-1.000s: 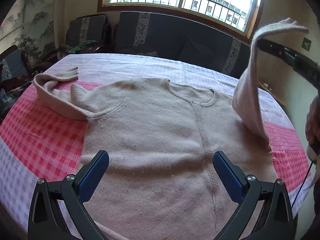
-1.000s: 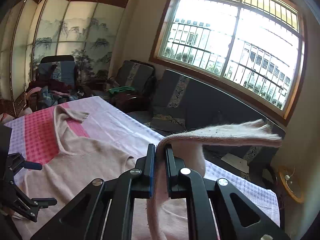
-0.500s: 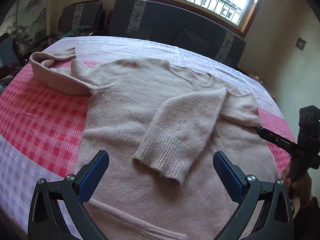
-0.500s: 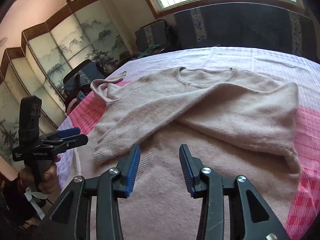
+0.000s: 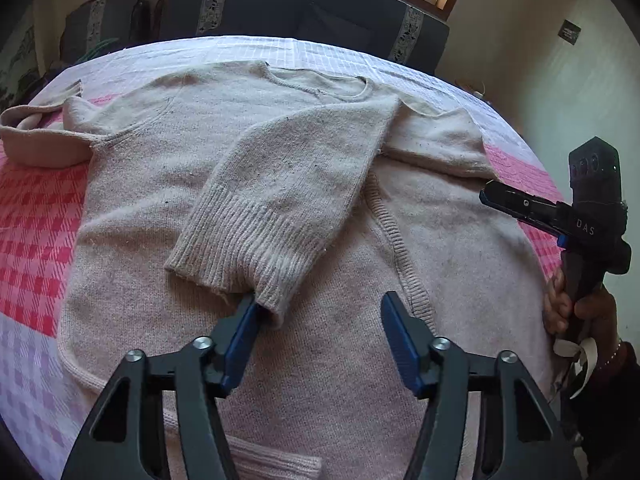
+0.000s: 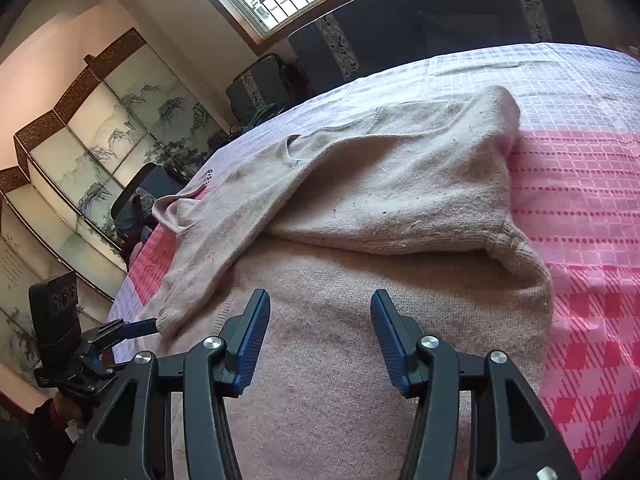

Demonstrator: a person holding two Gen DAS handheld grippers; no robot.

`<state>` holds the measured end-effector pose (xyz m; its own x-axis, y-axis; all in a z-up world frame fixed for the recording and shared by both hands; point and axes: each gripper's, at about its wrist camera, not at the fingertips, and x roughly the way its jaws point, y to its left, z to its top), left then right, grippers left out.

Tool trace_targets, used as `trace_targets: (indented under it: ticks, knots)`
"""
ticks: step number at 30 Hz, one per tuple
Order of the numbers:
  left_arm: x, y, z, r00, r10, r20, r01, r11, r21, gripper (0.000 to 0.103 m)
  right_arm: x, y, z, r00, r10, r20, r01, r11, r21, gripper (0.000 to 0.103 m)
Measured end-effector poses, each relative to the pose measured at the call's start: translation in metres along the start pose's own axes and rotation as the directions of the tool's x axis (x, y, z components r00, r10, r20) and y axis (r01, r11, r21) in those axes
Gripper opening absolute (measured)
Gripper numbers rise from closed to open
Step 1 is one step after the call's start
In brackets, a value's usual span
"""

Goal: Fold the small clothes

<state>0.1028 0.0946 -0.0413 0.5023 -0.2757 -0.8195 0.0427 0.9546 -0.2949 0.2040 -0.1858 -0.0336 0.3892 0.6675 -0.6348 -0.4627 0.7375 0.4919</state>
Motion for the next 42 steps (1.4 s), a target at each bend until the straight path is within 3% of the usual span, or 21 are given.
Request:
trace_targets:
  ticks: [4,6,7,9,12,13,14,16,18,21,23,25,27,28,30,31,33,34,37,40,42]
  knots:
    - [0.007,0.013,0.023,0.999,0.047,0.007,-0.047,0.999,-0.027,0.007,-0.003,-0.011,-0.001,1.0,0.017,0.003,-0.017,0.999,0.047,0.054]
    - [-0.008,0.019,0.041,0.996,0.052,0.073,-0.049,0.998,-0.046,0.007,-0.006,-0.016,-0.002,1.0,0.021,0.02,-0.023,0.997,0.068,0.055]
    - [-0.019,0.021,0.053,0.987,0.091,0.13,-0.087,0.995,-0.04,0.007,-0.007,-0.019,-0.003,0.999,0.023,0.025,-0.025,0.997,0.079,0.055]
    - [-0.038,0.03,0.083,0.954,0.176,0.244,-0.173,0.984,-0.035,0.007,-0.008,-0.024,-0.003,0.999,0.02,0.028,-0.023,0.995,0.099,0.055]
    - [-0.057,0.06,0.118,0.915,0.214,0.342,-0.188,0.976,-0.11,0.01,-0.009,-0.026,-0.003,0.999,0.02,0.03,-0.024,0.994,0.107,0.056]
    - [-0.06,0.071,0.125,0.898,0.254,0.36,-0.221,0.967,-0.131,0.018,-0.01,-0.026,-0.003,0.999,0.018,0.035,-0.022,0.994,0.106,0.057]
    - [-0.061,0.081,0.128,0.887,0.297,0.353,-0.259,0.954,-0.152,0.034,-0.01,-0.026,-0.003,0.999,0.018,0.04,-0.022,0.994,0.106,0.058]
    - [-0.06,0.1,0.127,0.891,0.327,0.317,-0.278,0.942,-0.188,0.056,-0.011,-0.027,-0.004,0.999,0.024,0.044,-0.029,0.993,0.111,0.06]
    - [-0.061,0.11,0.112,0.91,0.272,0.313,-0.222,0.957,-0.186,0.056,-0.012,-0.031,-0.004,0.998,0.029,0.048,-0.035,0.991,0.129,0.064]
    - [-0.051,0.11,0.086,0.952,0.158,0.261,-0.129,0.983,-0.128,0.061,-0.014,-0.038,-0.005,0.998,0.046,0.052,-0.054,0.986,0.16,0.065]
    - [-0.04,0.108,0.073,0.966,0.131,0.224,-0.114,0.99,-0.086,0.065,-0.014,-0.042,-0.005,0.997,0.052,0.057,-0.062,0.982,0.178,0.066]
    - [-0.02,0.105,0.068,0.986,0.098,0.137,-0.094,0.995,-0.036,0.065,-0.014,-0.042,-0.005,0.997,0.054,0.057,-0.063,0.982,0.18,0.066]
    - [-0.005,0.107,0.066,0.997,0.008,0.072,-0.005,0.999,-0.042,0.065,-0.014,-0.04,-0.006,0.997,0.046,0.054,-0.055,0.984,0.172,0.067]
    - [0.0,0.107,0.065,0.998,-0.024,0.055,0.026,0.999,-0.043,0.065,-0.013,-0.039,-0.006,0.998,0.043,0.054,-0.052,0.984,0.168,0.067]
    - [0.012,0.103,0.065,1.0,-0.014,-0.003,0.014,0.999,-0.034,0.065,-0.013,-0.038,-0.006,0.998,0.038,0.056,-0.047,0.985,0.165,0.068]
    - [0.011,0.101,0.064,1.0,-0.011,0.021,0.011,1.0,-0.027,0.064,-0.014,-0.038,-0.006,0.998,0.034,0.057,-0.043,0.985,0.168,0.068]
    - [0.007,0.101,0.066,0.998,-0.009,0.061,0.012,0.999,-0.04,0.029,-0.015,-0.039,-0.006,0.998,0.032,0.06,-0.042,0.984,0.17,0.068]
    - [0.005,0.102,0.068,0.998,0.003,0.07,0.002,0.998,-0.06,0.006,-0.014,-0.037,-0.005,0.998,0.032,0.06,-0.041,0.985,0.17,0.068]
    - [-0.011,0.108,0.084,0.987,0.002,0.16,0.019,0.991,-0.134,0.006,-0.012,-0.037,-0.006,0.998,0.025,0.052,-0.033,0.985,0.169,0.069]
    - [-0.041,0.104,0.107,0.949,0.009,0.316,0.037,0.99,-0.137,0.006,-0.013,-0.037,-0.006,0.999,0.013,0.049,-0.021,0.986,0.168,0.07]
    - [-0.054,0.11,0.121,0.925,0.013,0.38,0.058,0.983,-0.175,0.006,-0.012,-0.035,-0.005,0.999,0.012,0.049,-0.02,0.985,0.171,0.072]
